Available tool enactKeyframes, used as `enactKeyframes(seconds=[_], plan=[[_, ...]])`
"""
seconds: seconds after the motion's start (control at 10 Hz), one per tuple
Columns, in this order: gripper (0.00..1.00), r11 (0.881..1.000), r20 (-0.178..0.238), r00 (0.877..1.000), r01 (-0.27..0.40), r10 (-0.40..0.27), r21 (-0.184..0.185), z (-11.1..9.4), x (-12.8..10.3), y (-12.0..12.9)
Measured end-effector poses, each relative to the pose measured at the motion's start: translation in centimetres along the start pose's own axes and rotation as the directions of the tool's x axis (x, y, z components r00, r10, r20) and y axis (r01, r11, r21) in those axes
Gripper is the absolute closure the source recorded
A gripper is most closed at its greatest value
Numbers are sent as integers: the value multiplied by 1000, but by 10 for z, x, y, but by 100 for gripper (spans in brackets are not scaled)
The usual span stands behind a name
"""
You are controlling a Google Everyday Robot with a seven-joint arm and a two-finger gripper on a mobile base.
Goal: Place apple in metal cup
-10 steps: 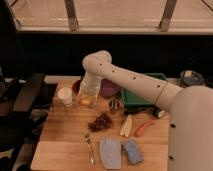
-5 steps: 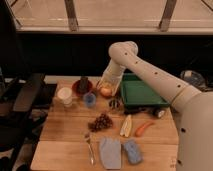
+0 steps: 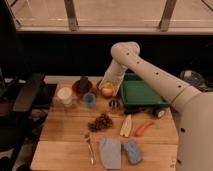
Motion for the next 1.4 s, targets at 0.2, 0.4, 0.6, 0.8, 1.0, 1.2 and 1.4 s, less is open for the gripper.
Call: enactKeyframes(seconds=[0.2,0.4,0.6,0.8,1.0,1.2,1.4], plan=[[100,1000,8,1000,-17,17,4,3,-1,3],[100,996,48,996,-82,81,16,15,3,23],[100,991,90,987,-131,129,14,28,6,40],[88,986,131,978,-166,163,10,45,5,48],[70,982,143,972,-186,184,3,49,3,54],[48,980,146,969,-198,197,-7,49,0,58],[28,977,149,966,-212,210,-7,48,-2,63]])
